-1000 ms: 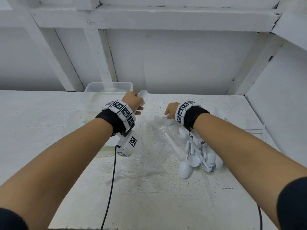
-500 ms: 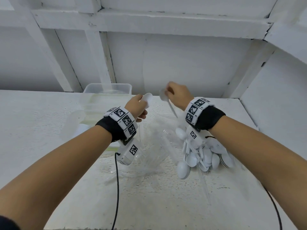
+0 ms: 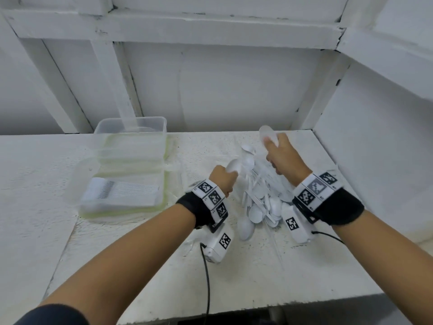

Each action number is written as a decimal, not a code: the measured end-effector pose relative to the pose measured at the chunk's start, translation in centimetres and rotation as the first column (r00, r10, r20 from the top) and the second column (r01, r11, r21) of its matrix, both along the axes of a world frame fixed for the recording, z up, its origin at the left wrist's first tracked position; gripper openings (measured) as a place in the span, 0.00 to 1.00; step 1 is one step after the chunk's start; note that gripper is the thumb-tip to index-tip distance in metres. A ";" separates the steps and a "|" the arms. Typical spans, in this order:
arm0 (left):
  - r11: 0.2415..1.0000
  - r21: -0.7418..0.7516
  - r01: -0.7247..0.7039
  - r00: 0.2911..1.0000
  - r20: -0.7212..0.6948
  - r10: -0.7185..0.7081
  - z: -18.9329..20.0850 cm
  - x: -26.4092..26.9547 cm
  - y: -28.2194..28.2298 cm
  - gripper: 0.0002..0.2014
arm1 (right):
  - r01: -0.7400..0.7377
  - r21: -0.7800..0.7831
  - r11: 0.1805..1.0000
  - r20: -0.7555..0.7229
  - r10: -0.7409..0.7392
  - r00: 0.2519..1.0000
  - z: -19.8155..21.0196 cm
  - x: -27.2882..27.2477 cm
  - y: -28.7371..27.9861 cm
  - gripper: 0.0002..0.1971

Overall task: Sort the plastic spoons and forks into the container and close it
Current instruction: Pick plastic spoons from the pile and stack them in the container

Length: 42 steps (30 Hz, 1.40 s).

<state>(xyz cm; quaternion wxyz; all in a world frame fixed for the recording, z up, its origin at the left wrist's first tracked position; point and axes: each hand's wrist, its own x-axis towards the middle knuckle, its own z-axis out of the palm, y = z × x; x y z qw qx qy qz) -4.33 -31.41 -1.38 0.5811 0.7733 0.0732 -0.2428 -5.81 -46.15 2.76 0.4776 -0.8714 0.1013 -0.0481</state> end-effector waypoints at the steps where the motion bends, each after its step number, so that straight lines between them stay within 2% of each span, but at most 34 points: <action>1: 1.000 0.003 0.008 1.000 -0.021 -0.008 -0.4 -0.2 -0.6 0.05 | -0.016 -0.029 0.999 -0.058 0.014 0.998 -0.5 -0.4 -0.4 0.10; 3: 1.000 -0.011 0.021 0.999 -0.049 -0.021 -1.1 -0.7 -1.7 0.08 | -0.034 -0.069 0.997 -0.110 0.026 0.994 -1.2 -1.4 -0.7 0.07; 6: 0.997 -0.077 -0.019 0.999 -0.032 0.016 -1.3 -1.4 -2.7 0.03 | 0.003 0.099 0.995 -0.091 0.006 0.996 -1.6 -3.1 -0.8 0.15; 7: 0.996 -0.086 -0.028 1.000 -0.015 0.026 -1.2 -1.6 -2.7 0.03 | -0.008 0.107 0.994 -0.088 0.017 0.996 -1.5 -3.6 -0.7 0.17; 10: 0.999 -0.040 -0.014 1.000 0.021 0.015 -1.3 -1.6 -2.2 0.10 | -0.103 -0.128 0.987 -0.150 0.083 0.985 -2.3 -4.4 -0.7 0.20; 14: 0.998 0.040 -0.046 0.997 -0.056 0.048 -1.0 -1.0 -0.9 0.11 | -0.169 -0.395 0.903 -0.258 0.067 0.964 -4.2 -3.8 0.0 0.09; 17: 0.989 -0.061 -0.133 0.987 -0.097 0.127 -0.3 -1.1 0.3 0.05 | -0.248 -0.547 0.799 -0.321 0.073 0.944 -5.2 -2.7 1.5 0.10; 18: 0.990 -0.062 -0.129 0.989 -0.083 0.124 -0.2 -1.3 0.8 0.07 | -0.282 -0.586 0.760 -0.347 0.079 0.934 -5.2 -2.5 2.1 0.11; 23: 0.999 0.031 -0.031 1.000 0.003 0.031 -0.9 -1.3 2.8 0.07 | -0.375 -0.746 0.551 -0.398 0.084 0.914 -5.7 -2.2 3.8 0.07; 24: 0.999 0.052 -0.006 1.000 0.007 0.006 -1.0 -1.4 3.1 0.08 | -0.372 -0.747 0.551 -0.398 0.078 0.914 -5.8 -2.1 3.8 0.09; 27: 0.990 0.114 0.085 0.995 0.043 -0.091 -1.2 -1.9 3.4 0.06 | -0.314 -0.639 0.702 -0.388 0.058 0.920 -6.0 -1.6 3.2 0.17; 33: 0.920 0.245 0.306 0.940 0.074 -0.333 -0.9 -3.4 3.1 0.08 | -0.131 -0.354 0.926 -0.291 0.024 0.956 -5.3 -1.5 2.0 0.09; 35: 0.903 0.261 0.340 0.929 0.057 -0.366 -0.9 -3.7 2.9 0.08 | -0.122 -0.390 0.913 -0.260 0.018 0.965 -5.2 -1.5 1.7 0.07; 38: 0.917 0.239 0.320 0.939 0.051 -0.341 -1.0 -3.8 2.9 0.08 | -0.173 -0.602 0.780 -0.230 0.038 0.972 -5.4 -1.7 1.6 0.08; 40: 0.934 0.218 0.282 0.952 0.057 -0.301 -1.1 -3.7 3.0 0.07 | -0.217 -0.665 0.715 -0.233 0.078 0.969 -5.6 -1.7 1.7 0.08; 42: 0.943 0.210 0.259 0.959 0.062 -0.277 -1.1 -3.5 3.2 0.07 | -0.253 -0.639 0.726 -0.253 0.111 0.961 -5.8 -1.7 2.0 0.08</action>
